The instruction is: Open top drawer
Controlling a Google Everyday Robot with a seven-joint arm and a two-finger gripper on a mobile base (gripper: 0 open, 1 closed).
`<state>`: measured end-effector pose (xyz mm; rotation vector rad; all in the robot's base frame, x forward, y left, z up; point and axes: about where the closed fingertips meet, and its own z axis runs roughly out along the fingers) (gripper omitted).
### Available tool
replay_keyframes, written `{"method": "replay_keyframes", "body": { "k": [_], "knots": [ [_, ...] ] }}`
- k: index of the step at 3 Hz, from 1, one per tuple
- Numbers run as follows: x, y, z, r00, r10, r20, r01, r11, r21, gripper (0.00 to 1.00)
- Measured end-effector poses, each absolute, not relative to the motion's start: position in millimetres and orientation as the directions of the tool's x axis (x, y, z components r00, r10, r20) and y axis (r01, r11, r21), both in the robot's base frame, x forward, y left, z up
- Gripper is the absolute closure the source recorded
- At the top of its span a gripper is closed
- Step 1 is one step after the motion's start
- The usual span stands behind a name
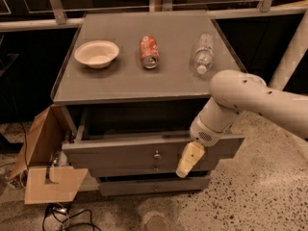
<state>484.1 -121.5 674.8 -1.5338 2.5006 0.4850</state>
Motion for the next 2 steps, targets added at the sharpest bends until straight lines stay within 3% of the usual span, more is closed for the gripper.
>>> {"method": "replay_keyframes", "body": {
  "k": [2],
  "knots": [
    [494.1,-125.2,694.0,-0.445,-0.832,-0.332,-0.895,0.421,0.146,0.0]
  ]
}}
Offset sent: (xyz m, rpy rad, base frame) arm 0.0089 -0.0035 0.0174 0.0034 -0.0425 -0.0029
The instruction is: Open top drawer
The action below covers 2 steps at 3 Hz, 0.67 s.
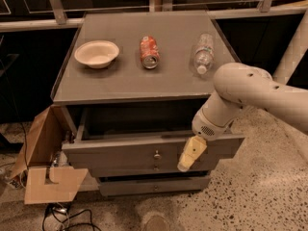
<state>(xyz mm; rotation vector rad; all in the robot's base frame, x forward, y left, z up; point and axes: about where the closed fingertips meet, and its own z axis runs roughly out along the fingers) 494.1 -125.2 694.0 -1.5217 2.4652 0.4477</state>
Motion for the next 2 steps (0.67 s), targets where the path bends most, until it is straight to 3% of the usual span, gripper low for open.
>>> {"method": "replay_keyframes", "body": {
  "k": [2],
  "knots": [
    [500,-123,661,-0.462,-0.836,-0.297,-0.886,0.424,0.188,0.0]
  ]
}}
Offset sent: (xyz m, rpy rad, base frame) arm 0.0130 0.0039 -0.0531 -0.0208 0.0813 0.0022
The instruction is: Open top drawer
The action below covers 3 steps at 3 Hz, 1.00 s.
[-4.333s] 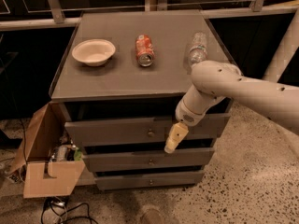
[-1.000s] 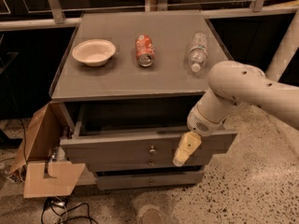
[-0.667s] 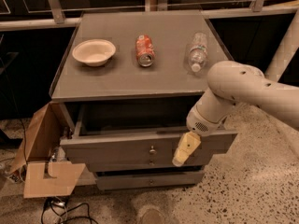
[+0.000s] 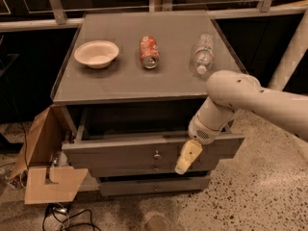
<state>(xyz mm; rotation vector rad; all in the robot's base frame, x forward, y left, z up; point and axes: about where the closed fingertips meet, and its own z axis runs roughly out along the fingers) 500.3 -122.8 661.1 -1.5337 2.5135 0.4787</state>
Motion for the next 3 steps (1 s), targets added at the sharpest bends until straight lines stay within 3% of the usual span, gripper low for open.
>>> {"method": "replay_keyframes", "body": {
  "k": [3],
  "knots": [
    [474,-119,661,-0.502,-0.812,-0.297,-0.863,0.446,0.237,0.0]
  ]
}}
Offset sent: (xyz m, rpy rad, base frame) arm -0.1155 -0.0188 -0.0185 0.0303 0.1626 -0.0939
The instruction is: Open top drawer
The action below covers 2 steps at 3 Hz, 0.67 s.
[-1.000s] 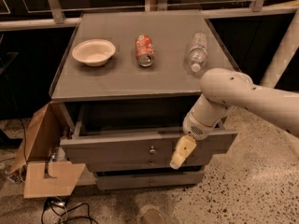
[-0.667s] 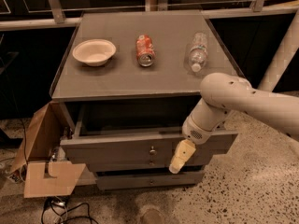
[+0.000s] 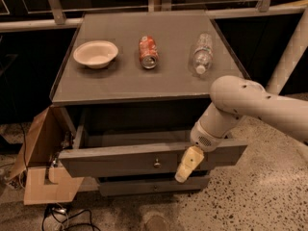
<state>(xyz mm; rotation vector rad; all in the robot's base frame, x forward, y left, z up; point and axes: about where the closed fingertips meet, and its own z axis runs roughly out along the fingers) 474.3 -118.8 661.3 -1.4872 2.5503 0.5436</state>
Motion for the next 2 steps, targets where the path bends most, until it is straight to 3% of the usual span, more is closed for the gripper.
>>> {"method": "replay_keyframes", "body": {
  "k": [2],
  "knots": [
    [411,-134,675,-0.584,-0.769,-0.26,-0.806,0.51,0.301,0.0]
  ]
}}
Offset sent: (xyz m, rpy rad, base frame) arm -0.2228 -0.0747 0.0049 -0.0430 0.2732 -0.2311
